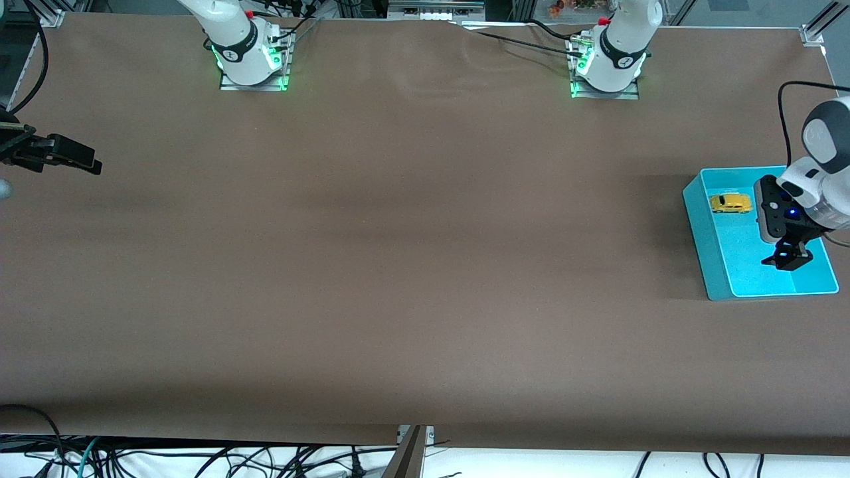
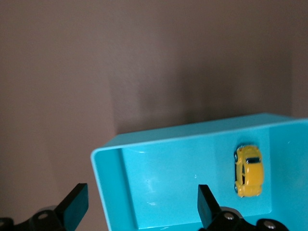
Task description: Wind and store yellow beetle car
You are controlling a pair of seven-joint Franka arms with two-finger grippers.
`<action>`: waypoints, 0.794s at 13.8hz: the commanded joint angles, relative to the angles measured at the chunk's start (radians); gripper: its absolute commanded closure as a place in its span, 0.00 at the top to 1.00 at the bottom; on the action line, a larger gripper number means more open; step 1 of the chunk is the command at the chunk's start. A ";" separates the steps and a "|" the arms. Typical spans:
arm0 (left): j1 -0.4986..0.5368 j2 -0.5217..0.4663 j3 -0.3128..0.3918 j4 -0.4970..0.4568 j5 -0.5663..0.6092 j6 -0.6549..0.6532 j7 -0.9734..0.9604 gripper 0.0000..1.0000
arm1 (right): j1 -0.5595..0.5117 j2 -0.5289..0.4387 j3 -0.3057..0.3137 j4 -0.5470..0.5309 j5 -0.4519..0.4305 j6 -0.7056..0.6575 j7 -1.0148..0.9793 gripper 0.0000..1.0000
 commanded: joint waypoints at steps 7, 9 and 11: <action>-0.071 -0.045 -0.018 0.145 -0.033 -0.345 -0.708 1.00 | 0.002 0.004 -0.002 0.009 -0.005 0.006 -0.011 1.00; -0.073 -0.044 -0.018 0.162 -0.038 -0.364 -0.753 1.00 | 0.002 0.008 -0.002 0.012 -0.005 0.006 -0.011 1.00; -0.090 -0.053 -0.020 0.168 -0.050 -0.391 -0.893 1.00 | 0.002 0.008 -0.002 0.012 -0.005 0.006 -0.009 1.00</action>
